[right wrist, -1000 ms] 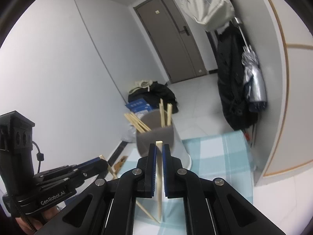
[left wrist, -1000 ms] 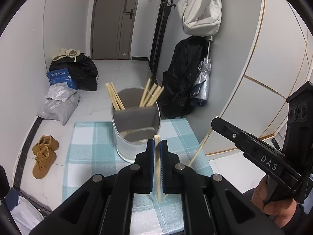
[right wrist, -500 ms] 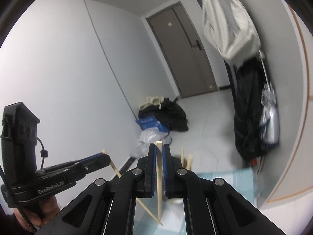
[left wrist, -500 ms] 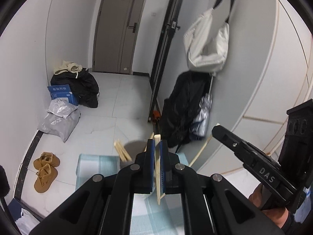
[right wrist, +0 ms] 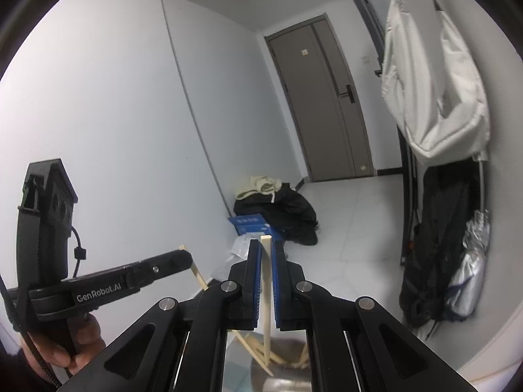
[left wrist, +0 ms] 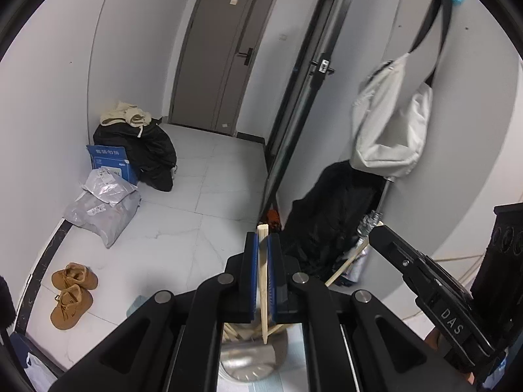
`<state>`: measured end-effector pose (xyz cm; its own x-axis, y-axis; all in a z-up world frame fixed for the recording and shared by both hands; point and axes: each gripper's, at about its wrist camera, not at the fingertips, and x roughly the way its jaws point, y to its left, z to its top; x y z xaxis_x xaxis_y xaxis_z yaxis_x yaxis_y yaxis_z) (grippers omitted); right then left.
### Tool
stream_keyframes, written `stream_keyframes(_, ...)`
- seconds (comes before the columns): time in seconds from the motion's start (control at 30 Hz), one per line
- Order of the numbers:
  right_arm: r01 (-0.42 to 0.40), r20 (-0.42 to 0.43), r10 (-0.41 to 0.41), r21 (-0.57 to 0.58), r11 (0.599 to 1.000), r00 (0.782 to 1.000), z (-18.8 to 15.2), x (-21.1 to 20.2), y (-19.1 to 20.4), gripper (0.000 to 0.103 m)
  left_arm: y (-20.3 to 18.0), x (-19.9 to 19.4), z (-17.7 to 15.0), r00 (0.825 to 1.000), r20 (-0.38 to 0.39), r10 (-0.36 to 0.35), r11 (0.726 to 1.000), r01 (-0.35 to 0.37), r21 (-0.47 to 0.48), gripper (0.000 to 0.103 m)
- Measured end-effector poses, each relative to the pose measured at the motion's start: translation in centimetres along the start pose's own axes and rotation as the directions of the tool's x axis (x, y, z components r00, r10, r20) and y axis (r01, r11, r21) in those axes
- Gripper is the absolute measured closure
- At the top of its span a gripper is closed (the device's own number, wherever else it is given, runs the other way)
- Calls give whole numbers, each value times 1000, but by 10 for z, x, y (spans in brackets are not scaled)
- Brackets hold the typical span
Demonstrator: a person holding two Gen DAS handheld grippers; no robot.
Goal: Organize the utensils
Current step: 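Carry both held chopsticks over the white holder and lower them in, then open both tools to drop the chopsticks into the holder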
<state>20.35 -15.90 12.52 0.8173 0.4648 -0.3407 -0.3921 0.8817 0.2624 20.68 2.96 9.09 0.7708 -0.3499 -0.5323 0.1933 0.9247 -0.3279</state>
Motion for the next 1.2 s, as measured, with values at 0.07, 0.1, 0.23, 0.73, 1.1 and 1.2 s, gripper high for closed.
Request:
stream_keyframes(0.07, 6, -11, -6, -10, 1000, 1000, 1, 14, -1, 97, 4, 7, 2, 1000, -1, -3, 1000, 3, -4, 102)
stream_keyframes(0.1, 6, -22, -6, -11, 1000, 1000, 2, 22, -3, 97, 9, 12, 0, 1000, 3, 11, 1000, -11, -8, 102)
stream_keyframes(0.23, 23, -63, -25, -19, 1000, 998, 0, 45, -11, 97, 17, 28, -3, 1000, -25, 12, 1000, -12, -3, 102)
stream_keyframes(0.73, 23, -131, -37, -106, 994, 991, -41, 71, -18, 97, 22, 40, -23, 999, -24, -40, 998, 42, 53, 102)
stream_keyframes(1.1, -4, -175, -14, -101, 995, 984, -64, 75, -16, 97, 24, 43, -49, 994, -66, -90, 994, 93, 55, 102)
stream_keyframes(1.2, -6, -195, -16, -109, 994, 981, -75, 78, -15, 97, 19, 46, -56, 993, -83, -89, 992, 96, 82, 102)
